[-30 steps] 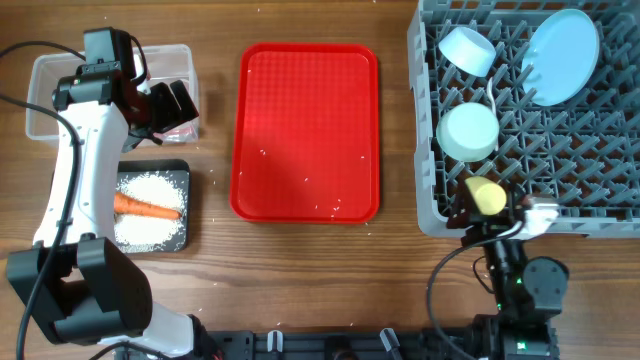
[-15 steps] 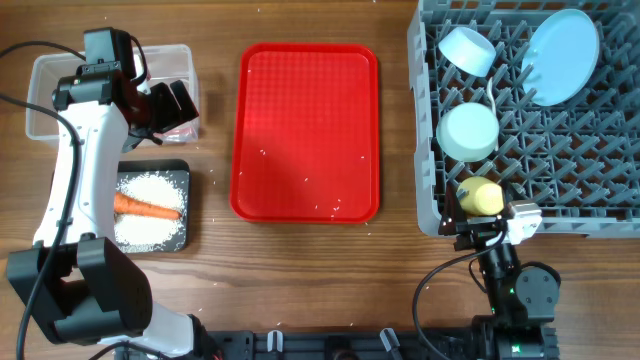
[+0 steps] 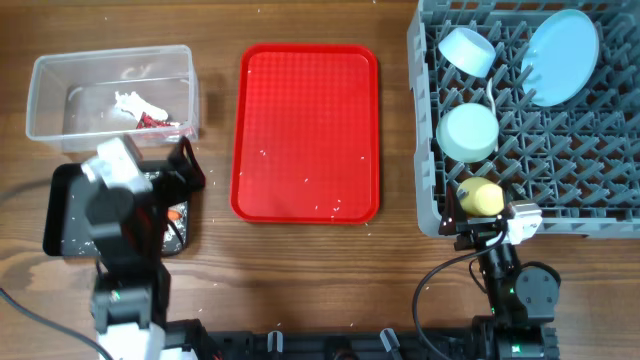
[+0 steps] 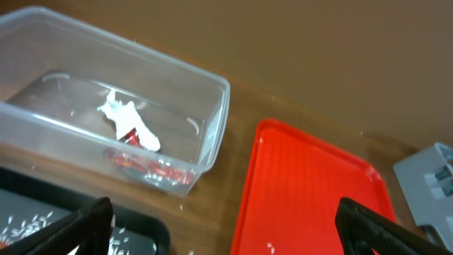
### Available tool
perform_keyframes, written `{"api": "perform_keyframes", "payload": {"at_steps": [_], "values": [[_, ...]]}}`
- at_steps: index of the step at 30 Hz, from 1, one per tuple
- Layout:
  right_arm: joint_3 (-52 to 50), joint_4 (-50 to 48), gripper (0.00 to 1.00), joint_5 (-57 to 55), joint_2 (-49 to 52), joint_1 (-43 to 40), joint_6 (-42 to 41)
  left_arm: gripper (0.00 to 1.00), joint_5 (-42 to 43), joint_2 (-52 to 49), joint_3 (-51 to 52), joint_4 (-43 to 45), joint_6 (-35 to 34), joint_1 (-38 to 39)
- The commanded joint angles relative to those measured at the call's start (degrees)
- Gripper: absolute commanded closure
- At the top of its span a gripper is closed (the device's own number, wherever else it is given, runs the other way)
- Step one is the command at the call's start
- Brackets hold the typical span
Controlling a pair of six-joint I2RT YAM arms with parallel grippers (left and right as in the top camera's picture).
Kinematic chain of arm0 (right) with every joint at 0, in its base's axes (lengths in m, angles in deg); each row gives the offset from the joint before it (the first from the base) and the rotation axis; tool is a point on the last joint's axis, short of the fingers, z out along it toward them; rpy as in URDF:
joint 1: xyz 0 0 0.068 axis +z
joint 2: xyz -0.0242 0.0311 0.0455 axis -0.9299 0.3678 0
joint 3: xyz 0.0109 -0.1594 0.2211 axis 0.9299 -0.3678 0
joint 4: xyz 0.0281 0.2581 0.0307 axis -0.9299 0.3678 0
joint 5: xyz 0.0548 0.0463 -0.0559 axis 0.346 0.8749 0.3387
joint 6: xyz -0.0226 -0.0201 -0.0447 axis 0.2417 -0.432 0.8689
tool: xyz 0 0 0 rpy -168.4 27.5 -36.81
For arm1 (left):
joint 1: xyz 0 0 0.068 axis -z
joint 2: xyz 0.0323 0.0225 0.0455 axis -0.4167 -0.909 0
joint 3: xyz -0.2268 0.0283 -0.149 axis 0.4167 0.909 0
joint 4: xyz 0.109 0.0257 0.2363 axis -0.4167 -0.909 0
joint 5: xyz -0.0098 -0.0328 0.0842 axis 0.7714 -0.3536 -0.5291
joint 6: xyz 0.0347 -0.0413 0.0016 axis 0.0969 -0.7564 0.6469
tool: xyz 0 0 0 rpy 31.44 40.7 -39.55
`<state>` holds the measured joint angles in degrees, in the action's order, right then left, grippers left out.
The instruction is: Sort waste into correct bins and load items into the dishwasher rack
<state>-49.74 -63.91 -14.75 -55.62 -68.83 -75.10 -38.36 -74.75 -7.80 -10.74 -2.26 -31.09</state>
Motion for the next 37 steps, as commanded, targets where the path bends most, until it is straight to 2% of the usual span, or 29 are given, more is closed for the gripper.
{"api": "perform_keyframes", "payload": {"at_steps": [1,3,9,13,15,37], "values": [[-0.07,-0.09,0.00,-0.52,-0.46,0.24,1.01,0.00,0.28,14.29,14.10,6.54,-1.40,-0.31],[-0.07,-0.09,0.00,-0.52,-0.46,0.24,1.01,0.00,0.26,21.38,20.44,10.12,-1.38,-0.04],[-0.07,-0.09,0.00,-0.52,-0.46,0.24,1.01,0.00,-3.15,34.18,27.32,10.16,-1.38,1.79],[-0.07,-0.09,0.00,-0.52,-0.46,0.24,1.01,0.00,-3.04,40.19,28.85,4.17,-0.39,1.86],[-0.07,-0.09,0.00,-0.52,-0.46,0.24,1.01,0.00,-1.84,40.22,28.83,4.04,1.88,1.86],[-0.07,-0.09,0.00,-0.52,-0.39,0.24,1.01,0.00,-1.86,39.98,28.83,4.17,1.86,1.81]]}}
